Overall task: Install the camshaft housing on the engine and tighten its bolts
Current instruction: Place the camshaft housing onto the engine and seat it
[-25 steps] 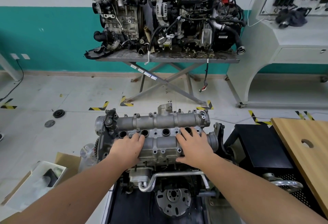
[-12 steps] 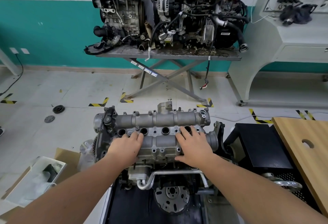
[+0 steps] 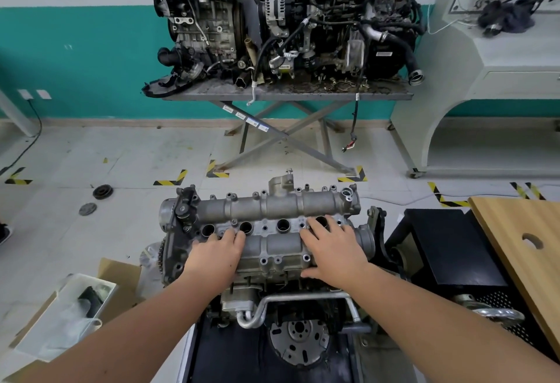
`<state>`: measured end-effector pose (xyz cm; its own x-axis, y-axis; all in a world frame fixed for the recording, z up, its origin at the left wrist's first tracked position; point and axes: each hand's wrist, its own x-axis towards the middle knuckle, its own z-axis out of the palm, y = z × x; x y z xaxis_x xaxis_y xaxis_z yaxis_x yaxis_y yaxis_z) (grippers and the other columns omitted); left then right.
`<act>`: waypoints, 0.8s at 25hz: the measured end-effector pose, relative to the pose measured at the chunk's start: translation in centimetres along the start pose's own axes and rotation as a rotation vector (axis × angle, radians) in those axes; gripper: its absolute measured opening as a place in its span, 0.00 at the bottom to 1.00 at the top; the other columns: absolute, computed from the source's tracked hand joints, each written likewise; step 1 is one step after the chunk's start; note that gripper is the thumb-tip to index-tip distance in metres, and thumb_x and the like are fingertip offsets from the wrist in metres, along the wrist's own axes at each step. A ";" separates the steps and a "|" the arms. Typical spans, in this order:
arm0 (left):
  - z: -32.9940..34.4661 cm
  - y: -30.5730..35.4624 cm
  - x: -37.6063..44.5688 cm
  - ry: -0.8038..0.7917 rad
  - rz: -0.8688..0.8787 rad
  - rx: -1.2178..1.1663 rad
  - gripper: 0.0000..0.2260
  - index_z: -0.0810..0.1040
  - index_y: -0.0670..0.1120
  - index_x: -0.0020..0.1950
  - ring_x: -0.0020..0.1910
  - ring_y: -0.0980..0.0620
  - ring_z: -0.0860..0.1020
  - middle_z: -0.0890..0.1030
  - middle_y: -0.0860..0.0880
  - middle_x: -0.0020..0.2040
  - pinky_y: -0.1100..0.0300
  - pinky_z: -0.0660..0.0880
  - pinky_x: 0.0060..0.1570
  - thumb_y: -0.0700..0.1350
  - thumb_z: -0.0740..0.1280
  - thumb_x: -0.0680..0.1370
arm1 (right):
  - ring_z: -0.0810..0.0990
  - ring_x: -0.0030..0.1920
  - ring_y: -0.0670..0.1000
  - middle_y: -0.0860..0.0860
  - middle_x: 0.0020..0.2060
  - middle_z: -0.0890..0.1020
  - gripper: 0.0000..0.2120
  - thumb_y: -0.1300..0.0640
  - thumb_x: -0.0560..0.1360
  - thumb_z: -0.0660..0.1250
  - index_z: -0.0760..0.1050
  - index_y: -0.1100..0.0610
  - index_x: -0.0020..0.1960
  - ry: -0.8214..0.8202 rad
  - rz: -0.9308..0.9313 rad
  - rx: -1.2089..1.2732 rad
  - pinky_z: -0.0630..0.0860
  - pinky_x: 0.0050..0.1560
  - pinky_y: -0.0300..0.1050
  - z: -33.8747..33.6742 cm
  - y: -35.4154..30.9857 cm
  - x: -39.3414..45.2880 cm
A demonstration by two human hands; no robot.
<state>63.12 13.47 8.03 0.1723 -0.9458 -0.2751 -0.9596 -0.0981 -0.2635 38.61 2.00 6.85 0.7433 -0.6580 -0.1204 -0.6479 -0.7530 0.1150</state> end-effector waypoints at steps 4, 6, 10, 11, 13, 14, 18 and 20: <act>-0.3 0.0 -0.3 0.019 0.017 -0.022 0.36 0.54 0.47 0.76 0.65 0.43 0.72 0.66 0.48 0.70 0.45 0.76 0.55 0.57 0.70 0.77 | 0.56 0.77 0.64 0.54 0.78 0.58 0.44 0.30 0.71 0.67 0.56 0.51 0.77 -0.019 0.001 0.025 0.60 0.71 0.65 -0.7 -0.1 -0.3; -0.9 0.0 -0.2 -0.004 0.028 -0.028 0.37 0.55 0.48 0.76 0.65 0.43 0.72 0.66 0.49 0.70 0.47 0.76 0.54 0.60 0.69 0.76 | 0.50 0.79 0.63 0.54 0.80 0.52 0.47 0.30 0.72 0.66 0.49 0.50 0.79 -0.038 -0.007 0.041 0.54 0.73 0.69 -0.8 0.1 -0.8; -3.6 0.4 0.0 0.048 0.062 0.053 0.40 0.64 0.52 0.70 0.66 0.42 0.71 0.69 0.50 0.67 0.47 0.71 0.58 0.78 0.57 0.68 | 0.38 0.80 0.57 0.52 0.80 0.38 0.51 0.25 0.73 0.56 0.34 0.51 0.80 -0.033 -0.017 0.043 0.41 0.74 0.69 -0.5 2.5 -3.5; -4.8 0.8 0.3 0.106 0.085 0.066 0.42 0.66 0.53 0.69 0.68 0.42 0.68 0.70 0.50 0.68 0.45 0.69 0.62 0.81 0.53 0.67 | 0.38 0.80 0.56 0.52 0.80 0.37 0.50 0.24 0.73 0.52 0.33 0.51 0.80 -0.026 0.013 0.048 0.40 0.74 0.68 -0.7 3.9 -4.4; -7.1 2.5 1.2 0.209 0.184 0.090 0.43 0.68 0.52 0.69 0.73 0.42 0.62 0.69 0.49 0.71 0.43 0.63 0.70 0.81 0.49 0.66 | 0.38 0.80 0.55 0.52 0.80 0.37 0.49 0.23 0.74 0.48 0.34 0.52 0.80 -0.031 0.107 0.078 0.40 0.75 0.66 -1.2 7.0 -6.2; -8.2 3.8 1.9 0.241 0.251 0.093 0.43 0.68 0.52 0.70 0.74 0.43 0.61 0.68 0.48 0.72 0.44 0.61 0.71 0.80 0.48 0.67 | 0.38 0.80 0.55 0.52 0.80 0.38 0.48 0.24 0.74 0.48 0.36 0.52 0.81 -0.034 0.159 0.094 0.41 0.75 0.66 -1.5 8.3 -7.2; -12.5 13.1 4.2 0.314 0.505 0.061 0.39 0.68 0.51 0.69 0.73 0.45 0.63 0.70 0.49 0.70 0.47 0.61 0.71 0.77 0.51 0.70 | 0.41 0.80 0.54 0.51 0.81 0.41 0.44 0.27 0.76 0.50 0.42 0.52 0.81 -0.024 0.309 0.152 0.46 0.76 0.66 -2.5 12.3 -11.5; -14.4 19.1 5.0 0.353 0.609 0.065 0.35 0.68 0.50 0.69 0.71 0.46 0.64 0.71 0.49 0.68 0.49 0.63 0.69 0.74 0.53 0.73 | 0.43 0.80 0.54 0.51 0.81 0.43 0.42 0.28 0.77 0.51 0.45 0.52 0.81 0.008 0.389 0.179 0.48 0.76 0.67 -2.6 14.1 -14.5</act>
<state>42.47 2.37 14.91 -0.4840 -0.8717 -0.0773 -0.8454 0.4886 -0.2158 19.15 0.92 12.75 0.4391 -0.8936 -0.0936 -0.8982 -0.4390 -0.0225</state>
